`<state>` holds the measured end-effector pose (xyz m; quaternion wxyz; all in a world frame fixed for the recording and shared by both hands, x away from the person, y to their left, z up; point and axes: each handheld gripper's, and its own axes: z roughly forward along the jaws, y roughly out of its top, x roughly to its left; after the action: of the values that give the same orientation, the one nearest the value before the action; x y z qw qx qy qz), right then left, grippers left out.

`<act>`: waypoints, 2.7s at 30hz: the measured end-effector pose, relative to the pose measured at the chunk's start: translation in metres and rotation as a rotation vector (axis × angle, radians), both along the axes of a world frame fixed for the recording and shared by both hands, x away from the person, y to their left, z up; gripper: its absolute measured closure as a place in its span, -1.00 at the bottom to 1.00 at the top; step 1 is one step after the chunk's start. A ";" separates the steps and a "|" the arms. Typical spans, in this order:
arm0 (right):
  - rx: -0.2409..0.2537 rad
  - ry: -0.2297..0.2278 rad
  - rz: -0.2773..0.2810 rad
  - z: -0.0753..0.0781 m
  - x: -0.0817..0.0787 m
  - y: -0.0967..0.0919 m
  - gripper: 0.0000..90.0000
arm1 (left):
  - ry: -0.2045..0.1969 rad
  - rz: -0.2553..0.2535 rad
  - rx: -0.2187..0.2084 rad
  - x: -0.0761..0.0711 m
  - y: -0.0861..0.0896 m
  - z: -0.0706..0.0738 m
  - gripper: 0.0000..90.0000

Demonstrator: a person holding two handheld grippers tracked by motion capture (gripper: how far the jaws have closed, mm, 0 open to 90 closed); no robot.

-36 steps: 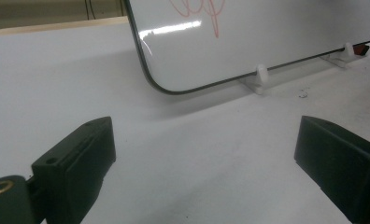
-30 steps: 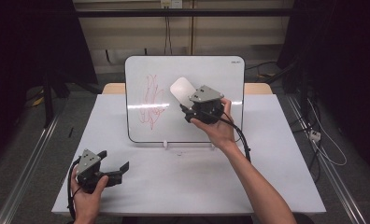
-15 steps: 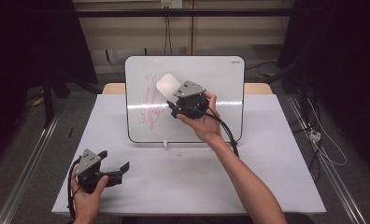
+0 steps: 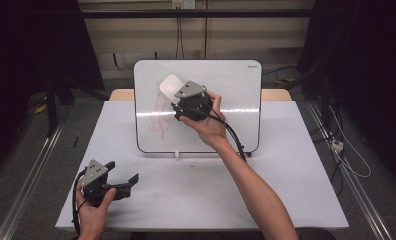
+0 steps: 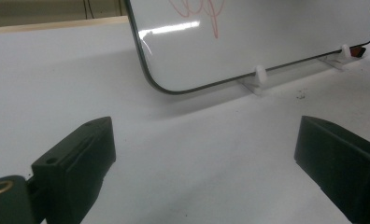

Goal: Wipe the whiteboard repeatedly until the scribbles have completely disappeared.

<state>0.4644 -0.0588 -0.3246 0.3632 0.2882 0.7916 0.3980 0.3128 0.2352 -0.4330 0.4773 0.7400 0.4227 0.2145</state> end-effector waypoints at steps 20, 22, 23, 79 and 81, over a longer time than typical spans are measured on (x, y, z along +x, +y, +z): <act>-0.124 -0.049 -0.088 -0.007 0.018 0.023 -0.30 | -0.002 -0.002 0.004 -0.001 -0.001 0.000 -0.88; -0.139 -0.059 -0.096 -0.008 0.018 0.027 -0.30 | -0.001 -0.004 0.005 -0.001 0.000 0.000 -0.88; -0.146 -0.068 -0.100 -0.009 0.019 0.028 -0.30 | 0.000 -0.004 0.002 -0.001 0.000 0.000 -0.88; -0.194 -0.091 -0.064 -0.019 0.018 0.051 -0.30 | 0.000 -0.008 0.000 -0.001 0.001 0.000 -0.88; -0.176 -0.089 -0.075 -0.015 0.022 0.050 -0.30 | -0.001 -0.009 -0.004 -0.001 0.001 0.000 -0.88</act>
<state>0.4865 -0.0088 -0.3392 0.4367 0.2668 0.7951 0.3256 0.3119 0.2359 -0.4328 0.4799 0.7408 0.4195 0.2118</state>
